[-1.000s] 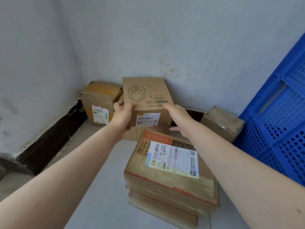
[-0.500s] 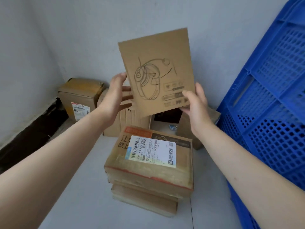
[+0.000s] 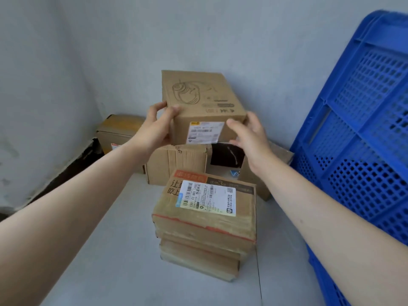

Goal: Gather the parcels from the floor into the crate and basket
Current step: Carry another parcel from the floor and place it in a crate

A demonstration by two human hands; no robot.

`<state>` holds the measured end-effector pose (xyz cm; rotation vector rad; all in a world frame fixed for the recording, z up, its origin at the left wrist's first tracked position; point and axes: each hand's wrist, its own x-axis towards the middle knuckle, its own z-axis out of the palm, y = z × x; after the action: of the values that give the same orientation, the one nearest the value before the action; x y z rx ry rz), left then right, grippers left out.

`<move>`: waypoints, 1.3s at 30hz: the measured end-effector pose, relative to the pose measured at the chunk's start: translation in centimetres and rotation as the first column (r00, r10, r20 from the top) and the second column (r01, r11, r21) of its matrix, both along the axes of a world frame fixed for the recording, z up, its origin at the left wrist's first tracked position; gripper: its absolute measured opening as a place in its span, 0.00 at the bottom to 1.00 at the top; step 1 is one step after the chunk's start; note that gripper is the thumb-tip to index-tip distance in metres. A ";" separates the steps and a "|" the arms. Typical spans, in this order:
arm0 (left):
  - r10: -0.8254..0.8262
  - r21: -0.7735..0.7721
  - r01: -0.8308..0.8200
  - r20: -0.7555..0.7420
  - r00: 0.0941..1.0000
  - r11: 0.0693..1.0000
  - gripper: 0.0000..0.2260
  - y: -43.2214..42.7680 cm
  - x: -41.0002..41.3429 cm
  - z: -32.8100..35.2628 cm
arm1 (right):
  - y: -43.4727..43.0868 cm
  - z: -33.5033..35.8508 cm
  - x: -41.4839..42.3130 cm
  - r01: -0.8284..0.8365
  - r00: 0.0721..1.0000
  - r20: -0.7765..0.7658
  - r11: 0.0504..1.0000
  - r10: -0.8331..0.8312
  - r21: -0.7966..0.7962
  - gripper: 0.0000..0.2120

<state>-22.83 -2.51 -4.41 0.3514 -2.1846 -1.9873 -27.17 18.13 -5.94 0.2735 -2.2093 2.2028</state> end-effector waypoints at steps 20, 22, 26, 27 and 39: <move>0.029 -0.077 -0.019 0.127 0.991 0.997 0.18 -0.5 -3.6 -9.9 | -0.6 -7.5 -4.0 -0.166 0.905 0.408 0.983 0.122 0.073 0.32; 0.102 -0.114 -0.089 0.113 0.988 0.989 0.20 -0.6 -3.4 -9.8 | -0.3 -7.9 -3.8 -0.141 0.906 0.412 0.986 0.093 0.089 0.35; 0.178 0.004 -0.183 0.213 0.961 0.983 0.25 -1.9 -2.6 -11.2 | 1.6 -7.4 -3.5 0.047 0.946 0.314 0.993 -0.078 0.105 0.26; 0.175 0.056 -0.199 0.286 0.942 0.978 0.25 -2.4 -2.1 -11.5 | 2.3 -7.1 -3.4 0.094 0.951 0.280 0.985 -0.132 0.145 0.21; -0.250 0.125 0.235 0.730 0.637 0.964 0.21 -2.3 5.2 -13.9 | 7.3 -17.8 3.3 -0.202 0.374 0.928 0.976 -0.002 0.083 0.44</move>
<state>-17.66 -4.80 -18.36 1.1065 -2.8014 -2.2734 -23.86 25.42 -23.72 -1.2441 -2.8994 2.5410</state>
